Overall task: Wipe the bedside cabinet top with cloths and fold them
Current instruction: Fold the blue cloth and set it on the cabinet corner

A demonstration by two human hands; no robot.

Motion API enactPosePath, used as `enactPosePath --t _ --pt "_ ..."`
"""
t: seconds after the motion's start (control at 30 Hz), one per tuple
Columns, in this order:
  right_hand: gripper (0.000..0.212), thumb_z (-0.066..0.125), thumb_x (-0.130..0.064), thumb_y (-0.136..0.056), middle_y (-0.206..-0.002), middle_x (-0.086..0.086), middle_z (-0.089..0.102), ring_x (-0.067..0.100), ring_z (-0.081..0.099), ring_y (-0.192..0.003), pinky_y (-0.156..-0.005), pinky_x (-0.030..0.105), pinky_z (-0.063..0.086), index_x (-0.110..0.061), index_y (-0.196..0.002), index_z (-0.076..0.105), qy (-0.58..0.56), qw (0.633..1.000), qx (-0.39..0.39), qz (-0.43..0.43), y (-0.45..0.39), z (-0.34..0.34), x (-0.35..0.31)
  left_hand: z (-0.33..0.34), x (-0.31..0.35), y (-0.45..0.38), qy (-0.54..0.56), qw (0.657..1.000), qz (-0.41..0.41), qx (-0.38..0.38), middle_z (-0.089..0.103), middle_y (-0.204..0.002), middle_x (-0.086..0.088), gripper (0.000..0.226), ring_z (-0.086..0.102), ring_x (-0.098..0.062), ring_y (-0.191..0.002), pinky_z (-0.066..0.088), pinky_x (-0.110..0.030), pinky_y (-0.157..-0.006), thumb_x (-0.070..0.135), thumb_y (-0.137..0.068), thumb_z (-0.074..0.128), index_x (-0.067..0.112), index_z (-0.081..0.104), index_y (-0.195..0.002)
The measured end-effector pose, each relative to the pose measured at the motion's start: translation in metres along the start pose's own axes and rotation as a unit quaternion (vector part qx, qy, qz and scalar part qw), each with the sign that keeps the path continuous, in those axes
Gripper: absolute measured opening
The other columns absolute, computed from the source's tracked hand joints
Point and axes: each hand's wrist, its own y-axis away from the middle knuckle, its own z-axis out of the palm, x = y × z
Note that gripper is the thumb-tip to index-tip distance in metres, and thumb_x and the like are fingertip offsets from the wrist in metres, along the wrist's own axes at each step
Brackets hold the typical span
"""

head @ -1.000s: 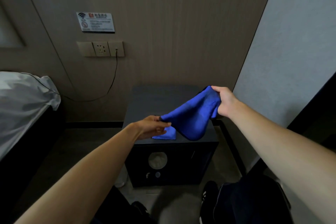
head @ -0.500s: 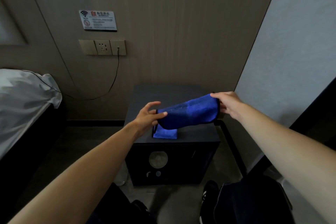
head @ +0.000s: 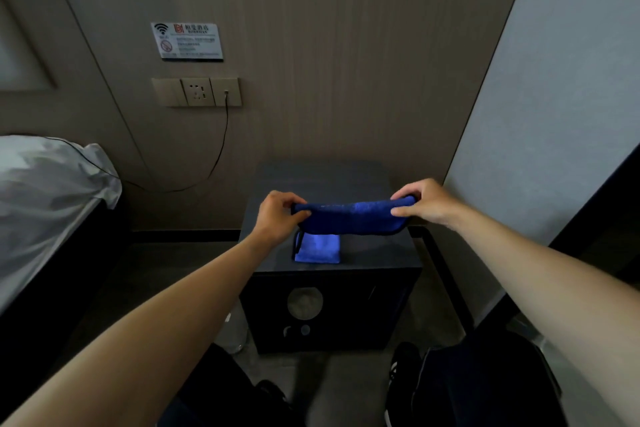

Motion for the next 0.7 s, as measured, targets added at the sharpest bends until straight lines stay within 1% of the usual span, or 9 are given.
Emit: enactPosePath --t 0.07,0.13,0.23,0.3,0.4,0.5,0.57,0.67,0.7 --pt "0.006 0.078 -0.023 -0.083 -0.087 -0.003 0.07 0.016 0.066 -0.087 -0.077 0.031 0.05 -0.02 -0.085 0.074 0.081 0.997 0.007 -0.016 -0.001 0.002 0.0 0.003 0.004 -0.003 0.044 0.999 -0.011 -0.018 0.073 -0.091 -0.002 0.008 0.067 -0.007 -0.085 0.051 -0.014 -0.072 0.013 -0.087 0.073 0.013 0.072 -0.095" --pt "0.009 0.072 -0.025 -0.088 -0.084 -0.002 0.067 0.014 0.064 -0.081 -0.069 0.029 0.047 -0.02 -0.081 0.07 0.158 0.987 -0.006 -0.015 -0.003 0.006 -0.003 0.009 0.015 -0.003 0.098 0.994 -0.018 -0.037 0.073 -0.093 -0.009 0.01 0.069 -0.017 -0.087 0.057 -0.028 -0.075 0.012 -0.089 0.071 0.009 0.068 -0.098" --pt "0.012 0.069 -0.027 -0.09 -0.092 -0.002 0.065 0.015 0.063 -0.084 -0.072 0.031 0.05 -0.025 -0.079 0.066 0.262 0.963 -0.06 -0.007 -0.006 0.013 -0.004 0.018 0.031 -0.006 0.112 0.993 0.02 -0.045 0.074 -0.093 -0.006 0.013 0.071 -0.016 -0.087 0.058 -0.029 -0.076 0.015 -0.088 0.073 0.01 0.071 -0.1" --pt "0.011 0.071 -0.025 -0.088 -0.1 -0.004 0.062 0.016 0.06 -0.091 -0.077 0.033 0.051 -0.03 -0.084 0.062 0.282 0.956 -0.076 -0.008 -0.005 0.018 -0.004 0.021 0.039 -0.009 0.104 0.991 0.053 -0.064 0.075 -0.092 -0.001 0.013 0.071 -0.013 -0.089 0.058 -0.027 -0.079 0.015 -0.087 0.074 0.013 0.073 -0.1" --pt "0.028 0.079 -0.019 -0.081 -0.111 -0.006 0.064 0.014 0.06 -0.106 -0.092 0.035 0.051 -0.03 -0.102 0.064 0.17 0.979 -0.093 -0.056 -0.007 0.031 -0.009 0.024 0.05 -0.012 0.045 0.985 0.109 -0.123 0.075 -0.092 0.005 0.013 0.07 -0.009 -0.09 0.055 -0.023 -0.081 0.013 -0.088 0.072 0.018 0.075 -0.099" --pt "0.057 0.088 -0.021 -0.069 -0.121 -0.007 0.067 0.012 0.061 -0.114 -0.097 0.032 0.049 -0.024 -0.121 0.064 0.017 0.978 -0.198 -0.065 -0.003 0.045 -0.019 0.025 0.061 -0.012 -0.02 0.972 0.171 -0.159 0.074 -0.091 0.009 0.017 0.068 -0.003 -0.089 0.049 -0.013 -0.08 0.008 -0.084 0.075 0.019 0.077 -0.098" --pt "0.048 0.087 -0.016 -0.071 -0.112 -0.005 0.072 0.011 0.067 -0.104 -0.088 0.028 0.053 -0.019 -0.116 0.068 -0.029 0.969 -0.239 -0.052 0.001 0.051 -0.022 0.023 0.064 -0.015 -0.014 0.974 0.167 -0.152 0.074 -0.09 0.008 0.019 0.068 0.0 -0.086 0.047 -0.009 -0.079 0.007 -0.082 0.077 0.016 0.076 -0.099" --pt "0.016 0.082 -0.017 -0.079 -0.081 -0.003 0.069 0.004 0.062 -0.072 -0.067 0.02 0.046 -0.011 -0.09 0.072 -0.029 0.974 -0.214 -0.064 0.005 0.06 -0.024 0.017 0.064 -0.017 -0.012 0.986 0.133 -0.096 0.072 -0.084 0.009 0.02 0.066 0.005 -0.077 0.046 -0.011 -0.073 0.013 -0.078 0.082 0.016 0.075 -0.097" --pt "0.014 0.079 -0.021 -0.083 -0.077 -0.002 0.067 0.005 0.059 -0.07 -0.066 0.021 0.045 -0.011 -0.086 0.071 -0.035 0.975 -0.21 -0.058 0.006 0.062 -0.026 0.016 0.063 -0.018 -0.015 0.99 0.118 -0.074 0.072 -0.083 0.009 0.02 0.066 0.005 -0.077 0.047 -0.013 -0.073 0.017 -0.077 0.083 0.017 0.075 -0.095"
